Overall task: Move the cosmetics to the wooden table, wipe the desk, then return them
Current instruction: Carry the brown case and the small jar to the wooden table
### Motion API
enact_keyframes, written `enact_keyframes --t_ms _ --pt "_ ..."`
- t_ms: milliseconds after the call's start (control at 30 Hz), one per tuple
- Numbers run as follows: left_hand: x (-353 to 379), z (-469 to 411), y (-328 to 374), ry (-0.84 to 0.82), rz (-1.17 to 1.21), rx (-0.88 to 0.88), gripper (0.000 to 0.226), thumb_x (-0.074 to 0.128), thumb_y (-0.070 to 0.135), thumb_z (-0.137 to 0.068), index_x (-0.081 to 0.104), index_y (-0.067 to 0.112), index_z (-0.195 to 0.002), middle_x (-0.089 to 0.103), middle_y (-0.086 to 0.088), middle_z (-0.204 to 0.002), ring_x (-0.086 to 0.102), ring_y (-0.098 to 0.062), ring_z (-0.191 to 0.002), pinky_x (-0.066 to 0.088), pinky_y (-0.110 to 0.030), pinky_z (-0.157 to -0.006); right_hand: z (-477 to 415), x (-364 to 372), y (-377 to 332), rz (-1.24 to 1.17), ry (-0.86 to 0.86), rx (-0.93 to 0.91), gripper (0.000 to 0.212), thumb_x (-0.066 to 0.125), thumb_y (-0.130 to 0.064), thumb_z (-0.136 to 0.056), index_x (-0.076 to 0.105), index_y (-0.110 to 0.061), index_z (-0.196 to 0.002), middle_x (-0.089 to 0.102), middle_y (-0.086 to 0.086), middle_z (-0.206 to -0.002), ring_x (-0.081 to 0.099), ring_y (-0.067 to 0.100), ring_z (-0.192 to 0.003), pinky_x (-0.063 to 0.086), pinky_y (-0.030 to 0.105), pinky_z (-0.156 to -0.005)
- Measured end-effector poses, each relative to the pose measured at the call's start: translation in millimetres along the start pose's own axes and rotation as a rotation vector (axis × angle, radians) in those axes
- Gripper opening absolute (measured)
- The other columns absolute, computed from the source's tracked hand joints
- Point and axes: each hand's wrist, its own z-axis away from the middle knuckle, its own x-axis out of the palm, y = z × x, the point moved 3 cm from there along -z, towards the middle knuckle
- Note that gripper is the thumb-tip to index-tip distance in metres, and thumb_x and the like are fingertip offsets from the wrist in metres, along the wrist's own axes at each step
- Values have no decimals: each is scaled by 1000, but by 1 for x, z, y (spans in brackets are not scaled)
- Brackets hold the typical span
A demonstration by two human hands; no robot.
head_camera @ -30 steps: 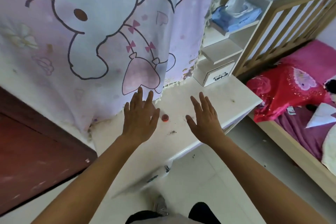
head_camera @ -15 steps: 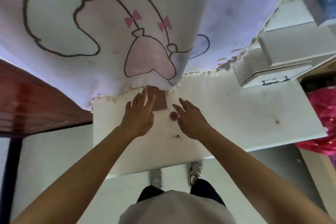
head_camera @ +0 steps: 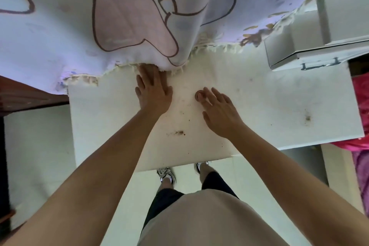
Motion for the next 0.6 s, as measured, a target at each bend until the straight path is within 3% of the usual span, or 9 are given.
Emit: enact_keyframes --t_ms 133,300,433,600 --pt "8 16 -6 -9 0 13 76 52 32 -89 13 25 -154 -8 -19 -160 14 -44 -141 30 -57 -107 -5 -4 -2 -59 78 34 49 54 -31 -96 41 -13 -139 35 13 -154 41 31 -134 43 42 -99" --pt "2 39 -31 -31 -33 66 73 54 32 -87 20 27 -152 -3 -17 -160 23 -41 -134 34 -57 -99 -22 -8 -13 -90 175 96 19 50 -18 -99 59 -15 -115 63 3 -119 58 24 -102 45 31 -76" --pt "-22 65 -50 39 -24 38 71 58 29 -85 30 19 -149 6 -20 -159 26 -42 -131 34 -56 -97 -19 -24 -23 -75 205 80 13 48 -16 -97 59 -15 -105 62 4 -98 56 22 -85 48 31 -64" --pt "-79 103 -61 224 -7 34 71 59 21 -78 38 13 -145 19 -25 -156 35 -46 -125 36 -55 -89 -11 -71 -51 -198 412 -57 19 54 -25 -95 63 -13 -107 64 4 -91 59 25 -81 53 38 -61"
